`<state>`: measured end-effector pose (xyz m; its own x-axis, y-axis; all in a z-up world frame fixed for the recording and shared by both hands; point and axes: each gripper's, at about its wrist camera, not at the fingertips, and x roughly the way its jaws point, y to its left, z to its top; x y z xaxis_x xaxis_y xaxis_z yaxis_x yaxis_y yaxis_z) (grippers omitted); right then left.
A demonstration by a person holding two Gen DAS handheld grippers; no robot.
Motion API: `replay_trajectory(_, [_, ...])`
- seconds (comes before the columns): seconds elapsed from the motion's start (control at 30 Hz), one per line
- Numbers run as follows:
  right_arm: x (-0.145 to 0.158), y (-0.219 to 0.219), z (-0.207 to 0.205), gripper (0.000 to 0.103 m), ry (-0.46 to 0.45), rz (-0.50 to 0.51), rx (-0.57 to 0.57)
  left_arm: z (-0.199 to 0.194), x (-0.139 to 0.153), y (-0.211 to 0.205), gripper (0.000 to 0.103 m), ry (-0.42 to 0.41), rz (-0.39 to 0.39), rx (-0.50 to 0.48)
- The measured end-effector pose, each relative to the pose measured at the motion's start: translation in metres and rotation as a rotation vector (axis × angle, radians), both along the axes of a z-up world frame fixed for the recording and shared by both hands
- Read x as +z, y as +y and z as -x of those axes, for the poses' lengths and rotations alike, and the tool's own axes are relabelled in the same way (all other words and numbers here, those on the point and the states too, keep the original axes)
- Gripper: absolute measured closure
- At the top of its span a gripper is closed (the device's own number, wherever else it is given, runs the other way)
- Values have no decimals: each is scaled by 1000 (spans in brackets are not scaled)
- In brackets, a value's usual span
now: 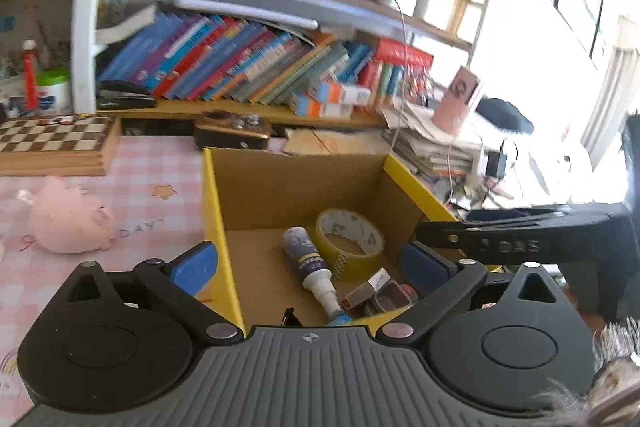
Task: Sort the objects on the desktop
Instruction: 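Lower the blue item into the box and open the left tool while the right tool releases the white box, then move the left tool toward the white charger plug while the right tool approaches the pink plush pig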
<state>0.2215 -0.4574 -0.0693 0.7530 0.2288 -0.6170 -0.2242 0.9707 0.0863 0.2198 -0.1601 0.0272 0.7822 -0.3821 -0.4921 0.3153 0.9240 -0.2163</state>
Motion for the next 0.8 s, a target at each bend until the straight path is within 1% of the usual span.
replay_trajectory(0.03, [1, -1, 8, 27, -13, -15, -18, 7, 1, 3, 0, -5, 7, 13])
replay_trajectory(0.07, [1, -2, 15, 23, -18, -24, -36, 13, 1, 6, 0, -8, 11, 20])
replay_trajectory(0.1, [1, -3, 21, 16, -21, -28, -51, 17, 0, 8, 0, -10, 12, 28])
replay_trajectory(0.13, [-1, -3, 29, 15, -23, -33, -63, 23, 0, 10, 0, -14, 9, 35])
replay_trajectory(0.33, [-17, 5, 70, 13, 10, -15, -107, 59, -10, 21, 0, -14, -27, 68])
replay_trajectory(0.5, [-27, 21, 101, 9, 21, 5, -110, 83, -21, 35, 0, 30, -19, 91])
replay_trajectory(0.57, [-29, 26, 113, 7, 25, -13, -106, 92, -24, 41, 0, 41, -20, 96])
replay_trajectory(0.67, [-28, 30, 127, 6, 26, -66, -86, 103, -25, 49, 0, 50, -11, 81])
replay_trajectory(0.8, [-23, 35, 146, 3, -1, -123, -94, 120, -20, 60, 0, 27, -7, 63])
